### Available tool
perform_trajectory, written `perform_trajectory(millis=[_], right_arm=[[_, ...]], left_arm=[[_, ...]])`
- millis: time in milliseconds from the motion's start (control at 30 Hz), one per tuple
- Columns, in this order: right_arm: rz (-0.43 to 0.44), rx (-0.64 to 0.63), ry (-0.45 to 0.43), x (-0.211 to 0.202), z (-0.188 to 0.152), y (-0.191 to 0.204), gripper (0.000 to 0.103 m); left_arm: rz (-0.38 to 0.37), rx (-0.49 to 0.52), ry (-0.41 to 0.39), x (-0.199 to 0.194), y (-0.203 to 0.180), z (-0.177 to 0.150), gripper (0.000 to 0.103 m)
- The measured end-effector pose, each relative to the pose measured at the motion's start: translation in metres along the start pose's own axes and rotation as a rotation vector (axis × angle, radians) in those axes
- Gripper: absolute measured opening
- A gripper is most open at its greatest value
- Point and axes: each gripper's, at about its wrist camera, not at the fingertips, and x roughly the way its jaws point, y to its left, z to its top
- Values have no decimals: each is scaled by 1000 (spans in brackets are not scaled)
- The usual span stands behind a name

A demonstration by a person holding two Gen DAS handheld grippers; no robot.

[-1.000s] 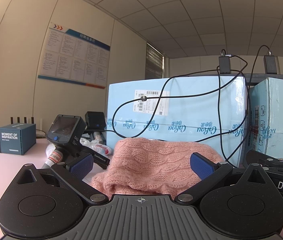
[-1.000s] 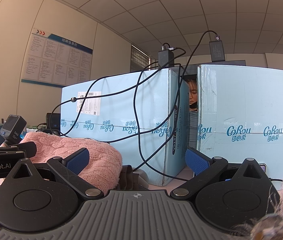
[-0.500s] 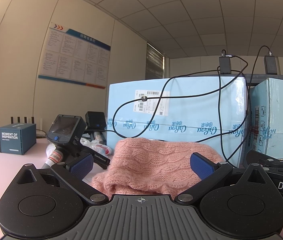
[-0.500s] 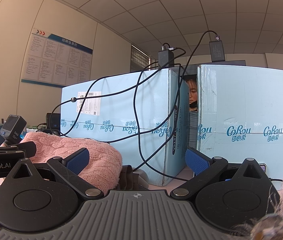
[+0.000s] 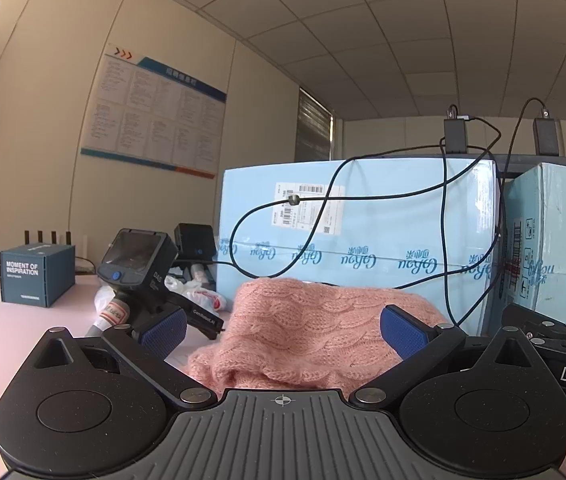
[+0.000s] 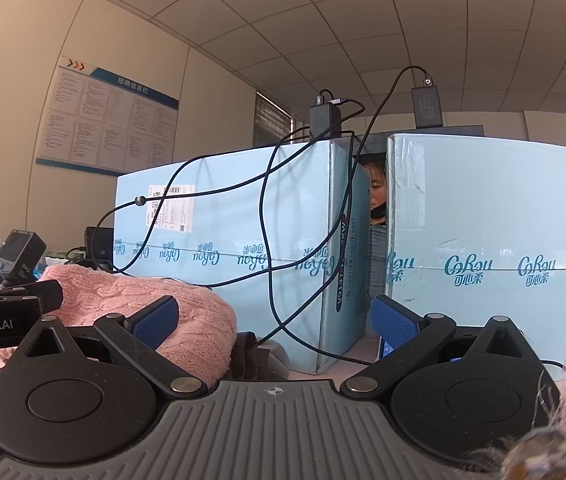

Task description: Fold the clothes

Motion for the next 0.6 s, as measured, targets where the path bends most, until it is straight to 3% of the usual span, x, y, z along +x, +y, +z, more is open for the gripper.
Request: perform_trajectory(millis=[267, 600], right_arm=[[-97, -46, -13, -10, 4, 10, 103], [-122, 18, -63, -61, 25, 6, 103]], left_arm=[[8, -32, -19, -2, 5, 0, 103], [-6, -127, -201, -25, 14, -1, 103]])
